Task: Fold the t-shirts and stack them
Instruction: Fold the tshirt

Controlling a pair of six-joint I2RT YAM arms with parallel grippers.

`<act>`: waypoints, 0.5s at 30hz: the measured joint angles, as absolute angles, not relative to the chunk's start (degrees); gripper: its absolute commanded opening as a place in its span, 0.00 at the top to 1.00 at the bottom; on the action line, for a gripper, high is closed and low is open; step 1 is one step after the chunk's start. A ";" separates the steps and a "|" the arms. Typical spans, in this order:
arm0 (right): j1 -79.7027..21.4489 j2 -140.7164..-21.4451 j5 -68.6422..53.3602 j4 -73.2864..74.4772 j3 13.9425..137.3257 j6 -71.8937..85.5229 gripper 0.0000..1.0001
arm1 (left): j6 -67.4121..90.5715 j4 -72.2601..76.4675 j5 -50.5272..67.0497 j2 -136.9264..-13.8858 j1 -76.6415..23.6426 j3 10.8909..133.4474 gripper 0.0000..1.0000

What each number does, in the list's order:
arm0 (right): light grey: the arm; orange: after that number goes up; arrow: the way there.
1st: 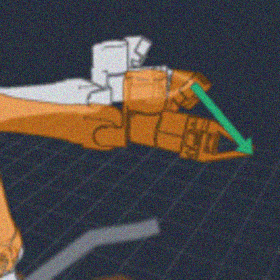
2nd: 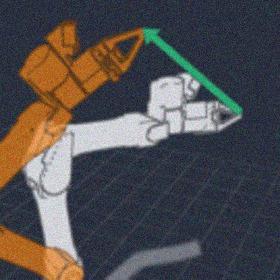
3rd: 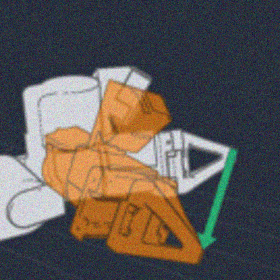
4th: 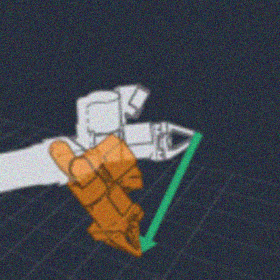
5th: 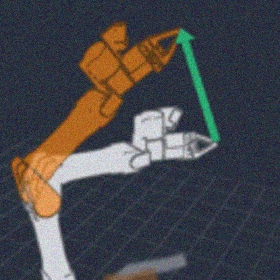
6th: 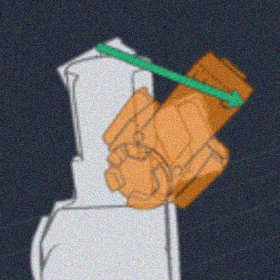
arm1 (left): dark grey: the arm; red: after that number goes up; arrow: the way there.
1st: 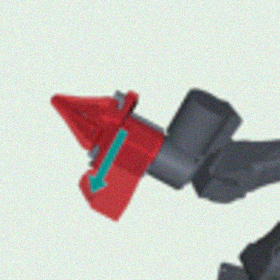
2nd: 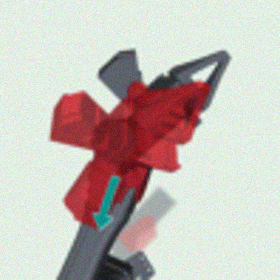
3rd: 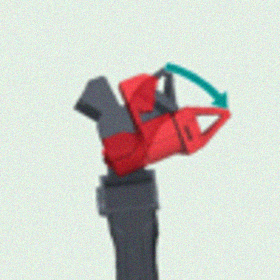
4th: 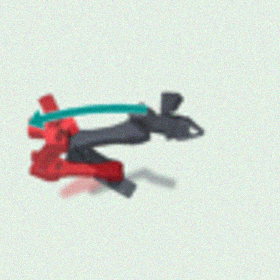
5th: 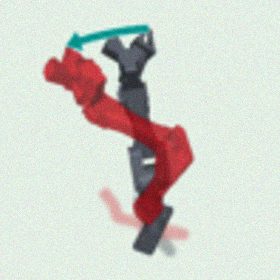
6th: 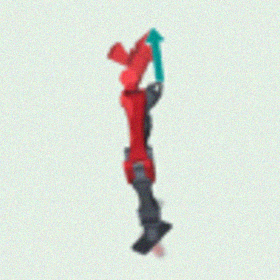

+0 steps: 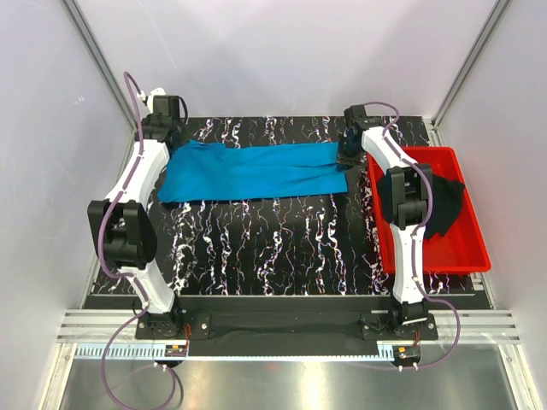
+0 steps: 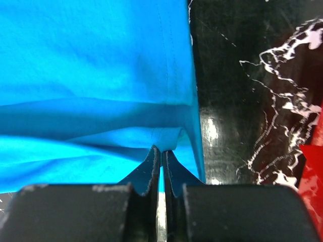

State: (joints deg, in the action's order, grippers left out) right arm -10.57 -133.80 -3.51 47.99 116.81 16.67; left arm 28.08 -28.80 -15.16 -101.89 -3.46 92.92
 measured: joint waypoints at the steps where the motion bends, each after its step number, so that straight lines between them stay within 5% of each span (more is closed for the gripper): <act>1: -10.55 -134.23 -3.90 47.90 117.14 16.67 0.93 | 28.12 -28.75 -15.16 -102.24 -3.44 92.95 1.00; 13: -10.52 -137.82 -4.27 48.12 120.11 16.73 0.79 | 28.12 -28.77 -15.20 -104.12 -2.87 93.41 1.00; 15: -10.48 -138.15 -4.32 48.27 120.79 16.73 0.63 | 28.14 -28.77 -15.18 -104.14 -2.63 93.43 1.00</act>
State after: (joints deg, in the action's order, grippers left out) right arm -10.48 -138.15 -4.32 48.27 120.79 16.73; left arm 28.14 -28.77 -15.18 -104.14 -2.63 93.43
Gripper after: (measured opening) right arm 0.229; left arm 0.015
